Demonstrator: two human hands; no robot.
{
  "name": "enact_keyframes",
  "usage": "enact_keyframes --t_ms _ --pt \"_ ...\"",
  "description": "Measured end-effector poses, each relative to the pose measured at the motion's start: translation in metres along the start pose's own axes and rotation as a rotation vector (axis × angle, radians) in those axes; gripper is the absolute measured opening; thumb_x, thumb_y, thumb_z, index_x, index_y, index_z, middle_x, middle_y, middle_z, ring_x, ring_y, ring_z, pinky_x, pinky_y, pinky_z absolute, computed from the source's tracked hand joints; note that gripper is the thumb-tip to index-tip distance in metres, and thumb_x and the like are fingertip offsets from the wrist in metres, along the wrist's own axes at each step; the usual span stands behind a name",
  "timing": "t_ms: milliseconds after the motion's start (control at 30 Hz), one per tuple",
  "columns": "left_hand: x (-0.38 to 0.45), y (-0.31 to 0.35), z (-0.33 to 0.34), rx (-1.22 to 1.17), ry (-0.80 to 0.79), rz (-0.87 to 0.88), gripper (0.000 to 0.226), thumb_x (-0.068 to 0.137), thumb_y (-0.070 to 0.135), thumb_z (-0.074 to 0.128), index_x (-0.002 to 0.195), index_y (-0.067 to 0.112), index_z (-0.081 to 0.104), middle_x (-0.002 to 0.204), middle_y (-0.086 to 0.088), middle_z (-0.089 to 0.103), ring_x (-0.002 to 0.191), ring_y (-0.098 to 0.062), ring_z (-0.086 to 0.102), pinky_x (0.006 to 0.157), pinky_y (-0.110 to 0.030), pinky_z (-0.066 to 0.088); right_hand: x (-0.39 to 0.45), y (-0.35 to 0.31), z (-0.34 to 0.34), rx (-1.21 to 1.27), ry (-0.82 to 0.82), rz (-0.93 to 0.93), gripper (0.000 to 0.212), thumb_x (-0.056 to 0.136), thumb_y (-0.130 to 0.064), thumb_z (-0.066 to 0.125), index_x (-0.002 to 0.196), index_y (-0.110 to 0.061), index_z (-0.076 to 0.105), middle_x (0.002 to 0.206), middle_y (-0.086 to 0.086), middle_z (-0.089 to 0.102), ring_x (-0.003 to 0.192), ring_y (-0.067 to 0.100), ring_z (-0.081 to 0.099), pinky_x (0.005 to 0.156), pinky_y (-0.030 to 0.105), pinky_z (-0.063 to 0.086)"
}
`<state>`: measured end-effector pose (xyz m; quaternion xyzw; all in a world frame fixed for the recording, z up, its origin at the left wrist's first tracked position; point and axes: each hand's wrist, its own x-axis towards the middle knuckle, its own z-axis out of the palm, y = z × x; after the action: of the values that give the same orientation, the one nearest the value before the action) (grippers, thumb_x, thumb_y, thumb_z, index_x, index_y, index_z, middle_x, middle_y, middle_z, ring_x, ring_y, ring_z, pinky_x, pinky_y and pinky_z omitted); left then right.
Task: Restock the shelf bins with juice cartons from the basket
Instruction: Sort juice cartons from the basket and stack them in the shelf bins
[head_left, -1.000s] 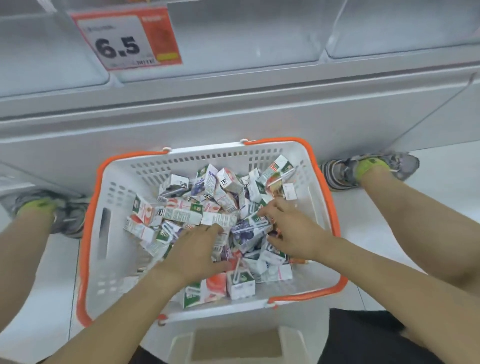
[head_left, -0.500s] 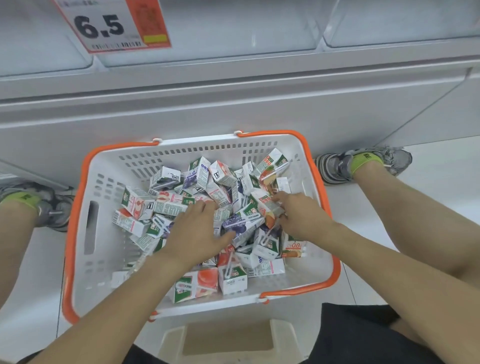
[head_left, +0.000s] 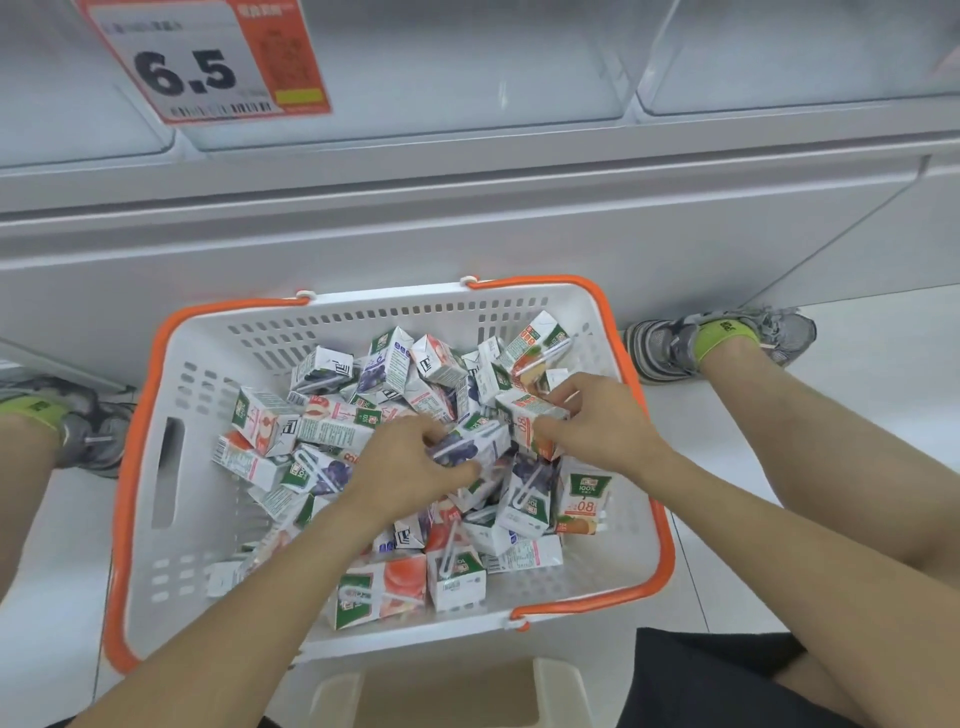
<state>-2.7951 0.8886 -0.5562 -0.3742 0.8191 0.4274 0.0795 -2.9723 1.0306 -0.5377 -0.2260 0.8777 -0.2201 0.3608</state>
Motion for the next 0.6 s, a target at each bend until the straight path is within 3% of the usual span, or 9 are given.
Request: enact_keyframes --t_ms 67,133,200,267,333,433,500,600 --pt "-0.001 0.001 -0.016 -0.405 -0.145 -0.150 0.041 0.067 0.048 0.087 0.087 0.013 0.075 0.090 0.001 0.074 0.066 -0.014 0.064 0.072 -0.031 0.053 -0.001 -0.006 -0.015 0.310 -0.089 0.105 0.033 0.076 -0.019 0.078 0.104 -0.007 0.066 0.083 0.003 0.076 0.074 0.023 0.074 0.073 0.033 0.062" --pt "0.000 -0.001 -0.027 -0.863 -0.276 -0.257 0.071 0.049 0.048 0.095 0.097 0.001 0.074 0.111 -0.009 0.072 0.079 -0.016 0.066 0.077 -0.034 0.057 -0.004 -0.011 -0.028 0.658 -0.250 0.144 0.042 0.081 -0.007 0.076 0.117 -0.004 0.057 0.094 0.015 0.077 0.088 0.033 0.074 0.087 0.048 0.059" --pt "0.000 -0.001 -0.033 -1.165 -0.297 -0.294 0.093 0.041 0.034 0.101 0.115 -0.007 0.062 0.125 -0.021 0.064 0.093 -0.025 0.070 0.079 -0.033 0.058 -0.009 -0.017 -0.036 0.931 -0.381 0.137 0.047 0.086 0.003 0.067 0.128 -0.004 0.047 0.106 0.021 0.073 0.097 0.035 0.072 0.093 0.051 0.056" --pt "0.000 -0.001 -0.036 -1.328 -0.308 -0.290 0.116 0.045 0.018 0.100 0.139 -0.010 0.039 0.137 -0.029 0.052 0.103 -0.036 0.069 0.085 -0.039 0.059 -0.013 -0.021 -0.038 1.062 -0.459 0.072 0.054 0.085 0.011 0.063 0.134 -0.003 0.045 0.118 0.025 0.068 0.109 0.037 0.068 0.095 0.051 0.055" --pt "0.000 0.000 -0.039 -1.395 -0.373 -0.238 0.122 0.051 0.007 0.096 0.150 -0.004 0.025 0.143 -0.032 0.044 0.111 -0.041 0.065 0.090 -0.046 0.056 -0.017 -0.026 -0.038 1.045 -0.478 -0.017 0.055 0.083 0.016 0.061 0.134 -0.002 0.049 0.125 0.029 0.063 0.116 0.041 0.063 0.098 0.052 0.053" --pt "-0.006 0.014 -0.042 -1.226 -0.502 -0.065 0.096 0.062 0.004 0.090 0.143 -0.001 0.038 0.138 -0.027 0.054 0.121 -0.041 0.059 0.100 -0.047 0.051 -0.024 -0.032 -0.034 0.947 -0.447 -0.109 0.057 0.078 0.007 0.071 0.130 -0.004 0.054 0.119 0.025 0.068 0.110 0.039 0.067 0.094 0.048 0.055" --pt "-0.012 0.022 -0.040 -1.150 -0.574 0.022 0.077 0.072 0.002 0.081 0.138 0.000 0.043 0.135 -0.023 0.058 0.123 -0.039 0.057 0.102 -0.045 0.048 -0.030 -0.037 -0.033 0.866 -0.394 -0.144 0.055 0.072 -0.004 0.074 0.125 -0.005 0.059 0.111 0.021 0.072 0.098 0.034 0.070 0.077 0.035 0.056" --pt "-0.019 0.032 -0.039 -1.038 -0.501 0.025 0.063 0.069 0.018 0.089 0.123 0.001 0.059 0.126 -0.024 0.063 0.112 -0.044 0.060 0.094 -0.047 0.048 -0.037 -0.043 -0.036 0.752 -0.352 -0.217 0.040 0.077 -0.004 0.073 0.115 -0.003 0.062 0.104 0.017 0.074 0.089 0.029 0.072 0.069 0.026 0.053"
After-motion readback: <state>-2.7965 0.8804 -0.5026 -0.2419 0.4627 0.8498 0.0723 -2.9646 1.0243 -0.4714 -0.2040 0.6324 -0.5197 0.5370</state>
